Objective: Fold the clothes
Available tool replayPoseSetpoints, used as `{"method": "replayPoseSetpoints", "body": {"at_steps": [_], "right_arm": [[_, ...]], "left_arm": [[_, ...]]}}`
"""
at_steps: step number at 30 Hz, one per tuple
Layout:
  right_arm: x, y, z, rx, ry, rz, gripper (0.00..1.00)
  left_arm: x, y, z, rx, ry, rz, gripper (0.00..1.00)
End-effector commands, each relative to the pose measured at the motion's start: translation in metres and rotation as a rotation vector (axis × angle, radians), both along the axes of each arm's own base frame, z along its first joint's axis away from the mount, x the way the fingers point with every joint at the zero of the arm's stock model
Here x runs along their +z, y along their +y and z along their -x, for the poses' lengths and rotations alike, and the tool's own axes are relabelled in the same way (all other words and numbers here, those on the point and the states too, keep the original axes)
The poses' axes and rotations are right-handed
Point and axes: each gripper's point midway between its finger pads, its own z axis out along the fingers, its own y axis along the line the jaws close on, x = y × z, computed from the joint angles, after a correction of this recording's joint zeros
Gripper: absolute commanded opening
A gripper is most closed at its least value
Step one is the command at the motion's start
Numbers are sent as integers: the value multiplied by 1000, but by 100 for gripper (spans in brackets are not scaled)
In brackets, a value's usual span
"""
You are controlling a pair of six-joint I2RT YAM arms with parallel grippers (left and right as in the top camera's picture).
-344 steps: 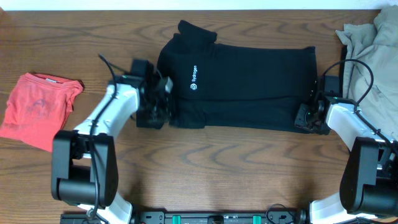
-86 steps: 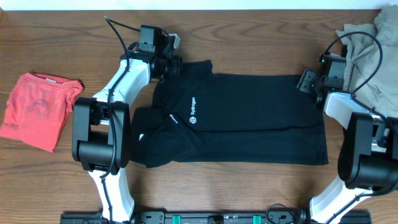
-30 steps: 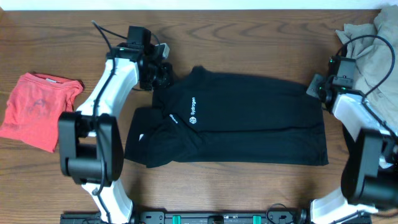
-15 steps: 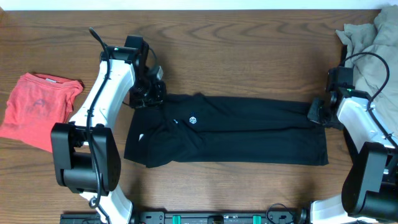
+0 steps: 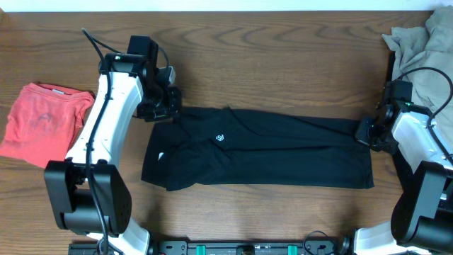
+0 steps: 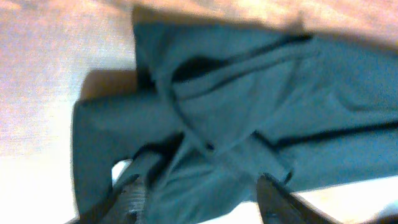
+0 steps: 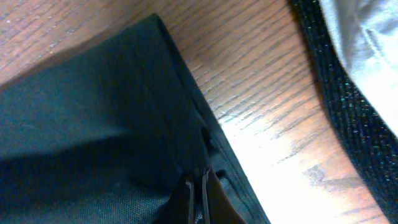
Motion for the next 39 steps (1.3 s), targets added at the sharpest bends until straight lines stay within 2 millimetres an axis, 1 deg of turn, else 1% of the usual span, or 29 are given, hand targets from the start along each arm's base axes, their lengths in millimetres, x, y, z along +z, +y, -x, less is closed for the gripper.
{"method": "replayPoseSetpoints", "body": {"at_steps": [1,9,12,17,19,20,21,22,24,26,30,32,35,39], "right_arm": [[5,0,-2,-6,-22,-14,1],[5,0,-2,-6,-24,-14,1],[5,0,-3,-6,-29,-12,1],[5,-1,-3,-6,-30,-12,1],[5,-1,-3,-6,-30,-12,1],[5,-1,-3,-5,-30,-12,1],[5,-1,-3,-5,-30,-12,2],[5,-1,-3,-5,-30,-12,2],[5,-1,-3,-5,-30,-12,2],[5,-1,-3,-5,-29,-12,2],[5,-1,-4,-4,-34,-11,1],[6,-1,-6,6,-41,-8,1],[9,-2,-9,17,-45,-6,1],[15,1,-16,21,-67,-26,1]], "left_arm": [[-17,-13,-2,-13,33,70,65],[-68,-27,-4,-20,128,84,65],[-79,-35,-3,-39,147,82,60],[-89,-42,2,-63,171,67,58],[-92,-41,3,-65,173,56,53],[-93,-41,4,-66,174,53,48],[-93,-41,4,-66,174,53,39],[-93,-41,4,-66,174,52,27],[-93,-41,4,-66,172,53,12],[-92,-41,3,-66,167,53,6],[-79,-32,-6,-53,117,33,6],[-64,-29,-12,-42,72,38,6],[-35,-23,-19,-26,-15,52,7],[5,-21,-17,-15,-106,90,6]]}}
